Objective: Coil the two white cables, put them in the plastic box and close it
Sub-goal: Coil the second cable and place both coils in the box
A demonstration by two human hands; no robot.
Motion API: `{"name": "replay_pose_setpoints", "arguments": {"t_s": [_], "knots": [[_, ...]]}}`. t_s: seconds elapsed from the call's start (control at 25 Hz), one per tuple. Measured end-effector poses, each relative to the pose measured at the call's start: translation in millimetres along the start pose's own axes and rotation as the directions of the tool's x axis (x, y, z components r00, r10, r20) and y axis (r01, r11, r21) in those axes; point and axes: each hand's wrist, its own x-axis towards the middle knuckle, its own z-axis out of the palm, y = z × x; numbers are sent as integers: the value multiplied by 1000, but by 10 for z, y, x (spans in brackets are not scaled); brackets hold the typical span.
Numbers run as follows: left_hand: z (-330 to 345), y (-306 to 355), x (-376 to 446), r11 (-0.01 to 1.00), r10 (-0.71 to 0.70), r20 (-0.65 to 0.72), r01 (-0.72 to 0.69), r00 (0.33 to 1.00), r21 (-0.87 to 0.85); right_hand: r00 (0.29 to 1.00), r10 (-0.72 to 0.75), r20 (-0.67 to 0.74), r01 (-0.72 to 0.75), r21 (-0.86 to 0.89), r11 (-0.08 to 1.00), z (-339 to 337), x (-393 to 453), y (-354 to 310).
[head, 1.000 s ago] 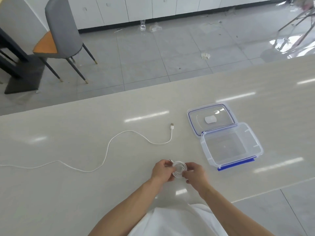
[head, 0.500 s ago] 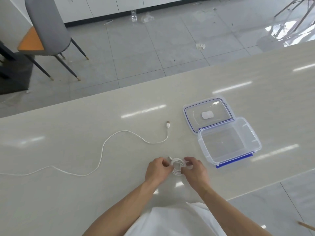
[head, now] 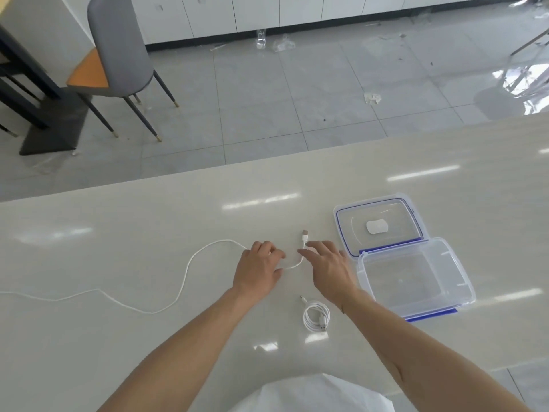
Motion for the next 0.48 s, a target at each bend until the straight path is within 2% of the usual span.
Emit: {"name": "replay_pose_setpoints", "arguments": {"t_s": [0.16, 0.36, 0.48], "knots": [[35, 75, 194, 994, 25, 132, -39, 991, 103, 961, -181, 210, 232, -250, 940, -47, 341, 166], [150, 196, 106, 972, -7, 77, -11, 997, 233, 962, -222, 159, 262, -307, 915, 66, 324, 247], [95, 171, 58, 993, -41, -16, 42, 999, 107, 973, -201, 113, 225, -270, 936, 26, 281, 293]]}}
